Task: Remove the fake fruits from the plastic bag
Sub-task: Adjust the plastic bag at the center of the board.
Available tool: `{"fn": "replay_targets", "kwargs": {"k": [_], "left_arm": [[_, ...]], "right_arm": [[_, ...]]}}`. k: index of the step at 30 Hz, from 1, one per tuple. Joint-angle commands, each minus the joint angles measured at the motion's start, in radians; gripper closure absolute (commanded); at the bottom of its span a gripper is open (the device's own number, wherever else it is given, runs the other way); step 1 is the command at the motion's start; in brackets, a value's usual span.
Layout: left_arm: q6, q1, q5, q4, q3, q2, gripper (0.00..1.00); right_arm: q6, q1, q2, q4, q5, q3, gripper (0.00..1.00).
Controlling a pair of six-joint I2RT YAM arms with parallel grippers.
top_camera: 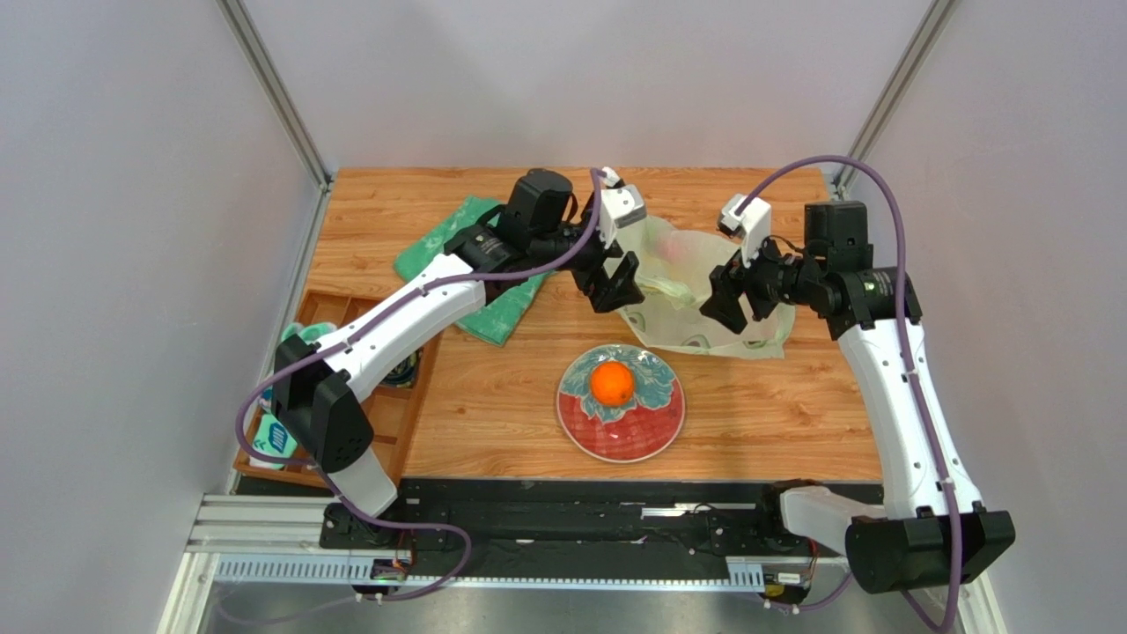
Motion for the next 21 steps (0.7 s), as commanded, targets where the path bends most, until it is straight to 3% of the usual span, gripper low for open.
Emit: {"fn": "replay_targets", "kwargs": {"k": [1, 11, 14, 19, 20, 21], "left_arm": [[0.230, -0.031, -0.032, -0.026, 0.104, -0.031, 0.01], [0.822, -0.195, -0.142, -0.262, 0.315, 0.159, 0.02], [0.899, -0.228, -0.178, -0.343, 0.365, 0.220, 0.03], [0.953, -0.257, -0.274, -0.377, 0.403, 0.295, 0.22], [0.950, -0.257, -0.286, -0.374, 0.403, 0.297, 0.29], [0.938, -0.257, -0.315, -0.374, 0.406, 0.300, 0.47]], "right_arm": [[0.050, 0.000, -0.091, 0.055, 0.042, 0.039, 0.28], [0.154, -0.061, -0.157, 0.095, 0.117, 0.008, 0.26], [0.174, -0.084, -0.155, 0.093, 0.117, 0.016, 0.26], [0.198, -0.097, -0.154, 0.119, 0.131, 0.014, 0.27], [0.201, -0.126, -0.152, 0.122, 0.136, 0.011, 0.26], [0.201, -0.129, -0.150, 0.122, 0.137, 0.007, 0.27]]}}
